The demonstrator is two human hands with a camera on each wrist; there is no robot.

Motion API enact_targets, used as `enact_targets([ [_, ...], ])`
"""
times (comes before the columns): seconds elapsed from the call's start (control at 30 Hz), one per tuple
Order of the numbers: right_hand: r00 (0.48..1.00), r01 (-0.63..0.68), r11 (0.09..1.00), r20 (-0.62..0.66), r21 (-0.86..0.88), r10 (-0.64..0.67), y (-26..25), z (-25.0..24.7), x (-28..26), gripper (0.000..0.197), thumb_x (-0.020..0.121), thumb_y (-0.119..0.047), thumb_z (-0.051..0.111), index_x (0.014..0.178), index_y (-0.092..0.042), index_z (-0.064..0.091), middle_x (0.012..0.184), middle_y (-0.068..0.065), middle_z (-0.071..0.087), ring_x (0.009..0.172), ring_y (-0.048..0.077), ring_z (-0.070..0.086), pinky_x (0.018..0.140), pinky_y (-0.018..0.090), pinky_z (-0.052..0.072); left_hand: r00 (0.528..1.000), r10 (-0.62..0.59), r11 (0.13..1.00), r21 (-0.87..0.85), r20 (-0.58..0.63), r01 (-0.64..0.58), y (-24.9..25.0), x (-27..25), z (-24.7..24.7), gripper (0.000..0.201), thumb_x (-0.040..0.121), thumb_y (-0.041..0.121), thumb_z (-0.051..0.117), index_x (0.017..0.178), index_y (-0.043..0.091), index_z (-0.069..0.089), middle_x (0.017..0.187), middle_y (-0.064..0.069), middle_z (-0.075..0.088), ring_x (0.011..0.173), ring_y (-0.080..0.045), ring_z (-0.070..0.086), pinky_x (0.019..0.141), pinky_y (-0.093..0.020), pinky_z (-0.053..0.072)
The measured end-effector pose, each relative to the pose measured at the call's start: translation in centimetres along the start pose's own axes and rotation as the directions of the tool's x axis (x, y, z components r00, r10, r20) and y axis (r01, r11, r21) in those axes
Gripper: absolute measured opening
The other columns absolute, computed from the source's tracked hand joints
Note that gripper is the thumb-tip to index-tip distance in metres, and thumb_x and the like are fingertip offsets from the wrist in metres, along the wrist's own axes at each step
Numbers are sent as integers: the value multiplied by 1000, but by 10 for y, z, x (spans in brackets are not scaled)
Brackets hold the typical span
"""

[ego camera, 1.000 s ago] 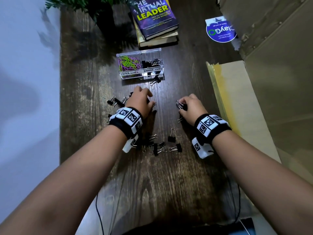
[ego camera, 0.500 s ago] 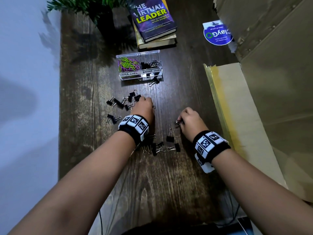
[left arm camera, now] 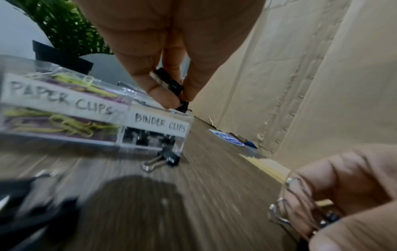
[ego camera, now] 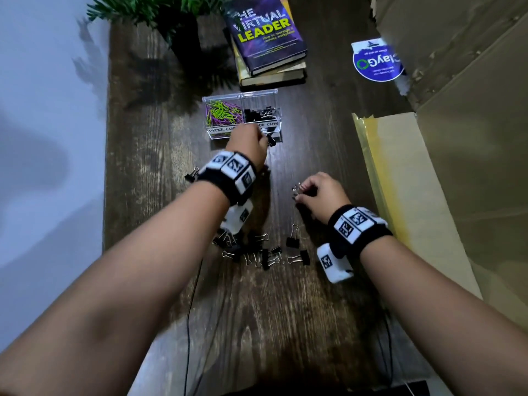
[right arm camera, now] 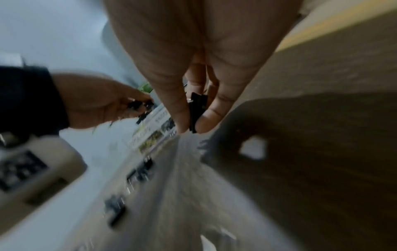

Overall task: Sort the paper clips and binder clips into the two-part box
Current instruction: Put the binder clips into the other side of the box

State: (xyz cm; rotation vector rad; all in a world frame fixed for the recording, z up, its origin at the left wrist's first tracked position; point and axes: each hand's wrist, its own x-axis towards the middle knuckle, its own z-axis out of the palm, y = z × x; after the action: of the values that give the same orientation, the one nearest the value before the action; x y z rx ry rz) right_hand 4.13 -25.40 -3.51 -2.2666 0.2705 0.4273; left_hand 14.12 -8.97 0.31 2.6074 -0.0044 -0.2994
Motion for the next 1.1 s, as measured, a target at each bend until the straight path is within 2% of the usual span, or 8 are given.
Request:
enact_targets([
  [0.1,986,-168,910,50,378,161,-25,-6,16,26,81,1,69,69,-15,53,65,4,57,42,6,57,36,18,43,998,-5,1000,-16,-63,4,17,32,-15,26,94,18,51,105,0,66,109,-17,66,106,-30,59,91,-34,44],
  [0.2,991,-116,886,-8,450,134,-55,-23,43,22,80,6,67,74,-10,55,63,6,57,34,-2,52,38,15,45,995,21,999,32,-98,-18,23,63,-21,28,93,20,50,108,1,64,116,-18,63,112,-31,55,92,-33,39],
  [0.3,997,-44,942,-44,332,62,-77,-36,76,17,80,1,70,76,-10,58,68,3,59,47,6,57,50,17,49,997,33,996,80,-74,-27,22,81,-19,28,93,20,49,110,3,63,119,-19,61,112,-33,55,91,-34,39],
  [0.53,990,76,993,-128,88,-64,-112,-37,142,29,70,-7,72,56,-23,53,79,14,71,71,24,66,75,45,57,997,73,992,99,12,-74,18,92,-18,29,89,24,50,110,7,62,117,-19,61,108,-35,58,87,-35,46],
  [0.7,968,190,964,-130,-185,-216,-134,-30,151,9,76,-12,69,84,-13,71,95,5,71,80,11,55,75,24,46,978,62,998,-3,-201,-64,-5,71,-42,28,90,18,44,113,11,61,119,-11,60,113,-27,54,91,-31,40],
  [0.9,923,315,897,-119,-312,-366,-138,-19,137,18,81,-20,63,98,-15,68,107,5,65,101,21,59,86,28,44,986,20,1000,9,-163,-19,-60,14,-43,18,87,16,51,98,15,66,102,-7,68,97,-24,61,86,-32,48],
  [1.0,910,387,843,10,-374,-413,-126,-4,114,16,85,-17,56,95,-14,69,103,7,67,98,24,62,85,34,50,998,68,994,89,-12,-67,-82,-14,-27,16,87,15,54,98,13,66,103,-10,66,96,-27,61,84,-32,46],
  [1.1,920,389,674,224,-628,-322,-108,17,95,27,88,-10,50,111,-9,63,117,13,57,111,33,55,88,42,48,993,95,981,163,68,-105,-95,-28,-10,23,87,19,58,107,10,64,111,-12,59,102,-29,58,87,-38,49],
])
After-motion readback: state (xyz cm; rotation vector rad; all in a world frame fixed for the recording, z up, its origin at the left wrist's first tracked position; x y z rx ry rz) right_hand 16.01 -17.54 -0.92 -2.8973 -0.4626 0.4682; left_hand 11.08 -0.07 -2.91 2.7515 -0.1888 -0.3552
